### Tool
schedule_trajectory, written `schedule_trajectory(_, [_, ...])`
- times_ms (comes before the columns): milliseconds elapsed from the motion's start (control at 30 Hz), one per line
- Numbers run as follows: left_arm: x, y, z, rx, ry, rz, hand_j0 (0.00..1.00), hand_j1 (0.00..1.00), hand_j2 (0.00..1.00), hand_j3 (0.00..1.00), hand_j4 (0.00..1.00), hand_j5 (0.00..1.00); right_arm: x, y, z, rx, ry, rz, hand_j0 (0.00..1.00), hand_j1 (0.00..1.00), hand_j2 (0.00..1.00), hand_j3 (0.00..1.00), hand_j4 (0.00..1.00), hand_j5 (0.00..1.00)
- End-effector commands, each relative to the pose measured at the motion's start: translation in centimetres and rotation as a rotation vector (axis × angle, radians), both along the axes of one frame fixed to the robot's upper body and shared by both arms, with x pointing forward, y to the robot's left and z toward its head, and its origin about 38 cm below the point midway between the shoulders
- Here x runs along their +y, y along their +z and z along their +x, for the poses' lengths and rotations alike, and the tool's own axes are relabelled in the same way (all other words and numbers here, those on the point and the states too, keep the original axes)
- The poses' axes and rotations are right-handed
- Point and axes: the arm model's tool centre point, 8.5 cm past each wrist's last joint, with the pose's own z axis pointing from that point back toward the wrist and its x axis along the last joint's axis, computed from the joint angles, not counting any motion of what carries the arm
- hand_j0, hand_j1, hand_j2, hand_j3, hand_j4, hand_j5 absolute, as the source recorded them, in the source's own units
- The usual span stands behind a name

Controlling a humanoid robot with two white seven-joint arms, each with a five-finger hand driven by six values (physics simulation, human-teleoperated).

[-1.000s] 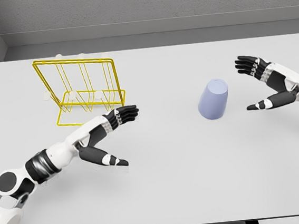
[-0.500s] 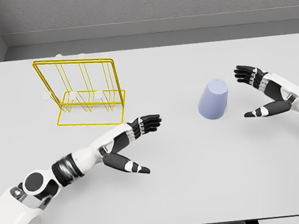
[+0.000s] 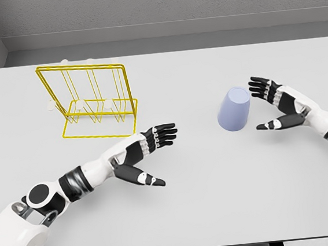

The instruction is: Place the cup on the cup holder with both arms

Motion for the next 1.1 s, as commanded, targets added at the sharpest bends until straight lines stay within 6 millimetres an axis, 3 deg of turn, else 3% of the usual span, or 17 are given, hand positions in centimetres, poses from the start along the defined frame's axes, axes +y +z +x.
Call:
schedule_trajectory(0, [-0.2, 0.4, 0.0, -0.011, -0.004, -0.005, 1.0, 1.0, 1.0, 1.0, 1.0, 1.0, 0.1, -0.4, 0.0, 0.007, -0.007, 0.01, 1.0, 1.0, 1.0, 1.0, 1.0, 1.0])
schedule_trajectory(533, [0.0, 0.5, 0.1, -0.045, 0.005, 0.0, 1.0, 1.0, 1.0, 1.0, 1.0, 1.0, 3.6, -1.3, 1.0, 0.008, 0.033, 0.047, 1.0, 1.0, 1.0, 1.0, 1.0, 1.0])
schedule_trajectory(1067, [0.1, 0.3, 0.1, -0.043, 0.008, -0.001, 1.0, 1.0, 1.0, 1.0, 1.0, 1.0, 4.4, -1.5, 1.4, 0.01, 0.036, 0.06, 1.0, 1.0, 1.0, 1.0, 1.0, 1.0])
